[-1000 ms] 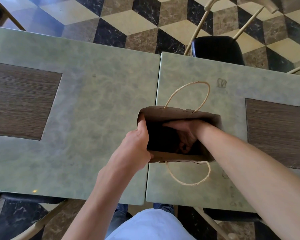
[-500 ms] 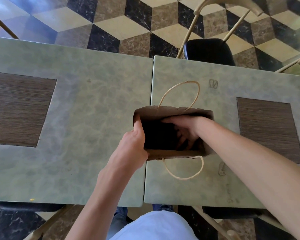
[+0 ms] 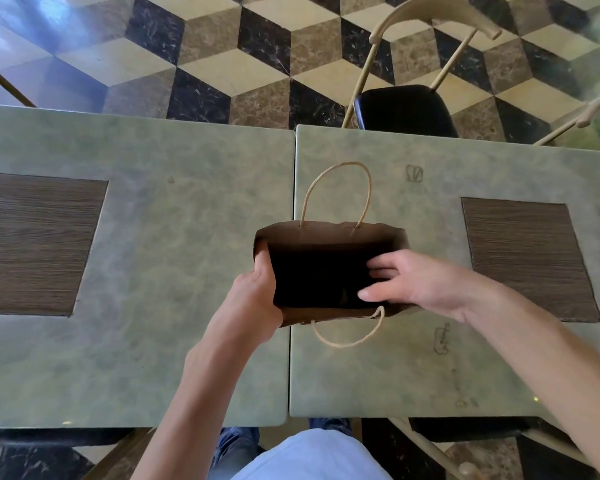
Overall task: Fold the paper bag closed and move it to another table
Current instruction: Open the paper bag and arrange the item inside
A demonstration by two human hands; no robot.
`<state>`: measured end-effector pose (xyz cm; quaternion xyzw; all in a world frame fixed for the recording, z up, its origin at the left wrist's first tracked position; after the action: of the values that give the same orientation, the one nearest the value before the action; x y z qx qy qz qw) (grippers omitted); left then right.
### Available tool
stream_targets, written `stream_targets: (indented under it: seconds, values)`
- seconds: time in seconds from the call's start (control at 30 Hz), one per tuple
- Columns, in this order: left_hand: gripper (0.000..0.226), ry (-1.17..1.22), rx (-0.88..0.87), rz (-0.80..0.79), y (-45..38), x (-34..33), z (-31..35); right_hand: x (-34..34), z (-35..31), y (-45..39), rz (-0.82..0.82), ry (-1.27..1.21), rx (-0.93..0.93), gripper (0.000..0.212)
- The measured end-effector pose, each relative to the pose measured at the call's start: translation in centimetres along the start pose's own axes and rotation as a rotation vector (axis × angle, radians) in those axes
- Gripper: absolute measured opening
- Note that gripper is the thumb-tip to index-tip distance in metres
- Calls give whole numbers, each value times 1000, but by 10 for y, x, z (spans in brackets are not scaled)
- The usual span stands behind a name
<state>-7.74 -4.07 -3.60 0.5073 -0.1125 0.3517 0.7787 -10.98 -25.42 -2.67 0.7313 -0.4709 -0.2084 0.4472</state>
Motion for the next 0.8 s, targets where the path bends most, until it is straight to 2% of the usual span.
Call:
stream_targets:
  seconds: [0.07,0.27,0.4,0.53,0.67,0.8]
  values:
    - [100,0,-10,4,0,0,1,7,0,18,37,30,32,70]
    - [102,-7,-24,-3,0,-4,4,27,0,36,260,3,160,61]
    - [104,2,-12,8,-1,-4,1,42,3,41,451,176,187,62]
    - [106,21,-3,12,-3,-3,-2,49,-1,45,572,316,206,75]
    - [110,96,28,3,-4,-2,-7,50,1,45,630,336,244,87]
    - [111,166,-14,1,-2,2,-5,45,1,46,581,424,252,96]
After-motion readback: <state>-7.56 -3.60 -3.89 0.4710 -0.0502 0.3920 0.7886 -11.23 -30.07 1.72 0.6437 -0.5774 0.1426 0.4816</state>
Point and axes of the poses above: each hand's wrist, its own y-axis away from the middle knuckle, its own x-axis out of the back of the hand, z = x × y, the point moved 9 cm from there along -y, towards the middle knuckle, and after that the axes turned 6 degrees about -z, right-handed, at the moved point
